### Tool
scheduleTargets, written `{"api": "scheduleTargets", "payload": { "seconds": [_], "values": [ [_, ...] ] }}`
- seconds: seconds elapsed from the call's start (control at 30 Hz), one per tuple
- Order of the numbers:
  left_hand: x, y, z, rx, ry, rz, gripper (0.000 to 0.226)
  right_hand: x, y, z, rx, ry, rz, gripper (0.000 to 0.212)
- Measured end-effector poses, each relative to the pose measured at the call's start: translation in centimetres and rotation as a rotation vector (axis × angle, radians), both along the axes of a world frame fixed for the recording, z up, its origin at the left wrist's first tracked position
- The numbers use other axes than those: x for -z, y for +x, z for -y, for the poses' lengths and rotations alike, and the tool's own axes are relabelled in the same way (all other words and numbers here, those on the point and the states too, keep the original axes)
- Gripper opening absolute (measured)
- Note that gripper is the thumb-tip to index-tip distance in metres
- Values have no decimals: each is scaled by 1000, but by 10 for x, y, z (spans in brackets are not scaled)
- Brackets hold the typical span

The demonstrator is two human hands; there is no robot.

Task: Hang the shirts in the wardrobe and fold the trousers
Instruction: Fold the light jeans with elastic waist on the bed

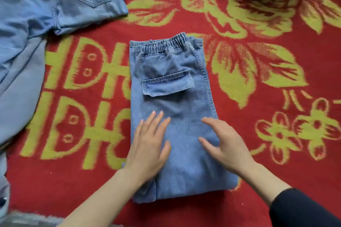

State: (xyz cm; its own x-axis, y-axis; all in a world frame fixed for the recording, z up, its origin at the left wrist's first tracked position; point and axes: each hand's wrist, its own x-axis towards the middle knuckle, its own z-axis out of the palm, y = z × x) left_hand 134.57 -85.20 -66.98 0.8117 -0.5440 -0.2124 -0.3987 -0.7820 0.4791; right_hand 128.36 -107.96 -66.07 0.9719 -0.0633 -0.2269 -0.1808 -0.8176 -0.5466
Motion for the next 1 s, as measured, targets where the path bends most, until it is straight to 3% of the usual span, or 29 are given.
{"api": "scheduleTargets", "payload": {
  "seconds": [0.23,0.33,0.47,0.57,0.67,0.8,0.9,1.0],
  "values": [
    [-2,-108,-9,97,269,76,59,19,-81,0,-322,-139,-87,77],
    [6,-119,-8,112,338,53,73,25,-89,-1,-419,-216,-92,86],
    [14,-112,-5,159,440,19,107,33,-91,-5,-510,-306,-144,96],
    [19,-105,-2,182,502,86,107,40,-88,-6,-534,-345,-131,100],
    [18,-97,4,190,595,97,103,45,-80,-4,-514,-349,-86,80],
    [-2,-77,15,253,656,47,79,24,-55,-1,-401,-128,-263,3],
    [-23,-49,20,287,587,-20,45,2,-31,6,-320,0,-428,22],
    [-45,-31,25,282,510,-247,38,-21,-12,15,-315,70,-525,19]
  ]
}}
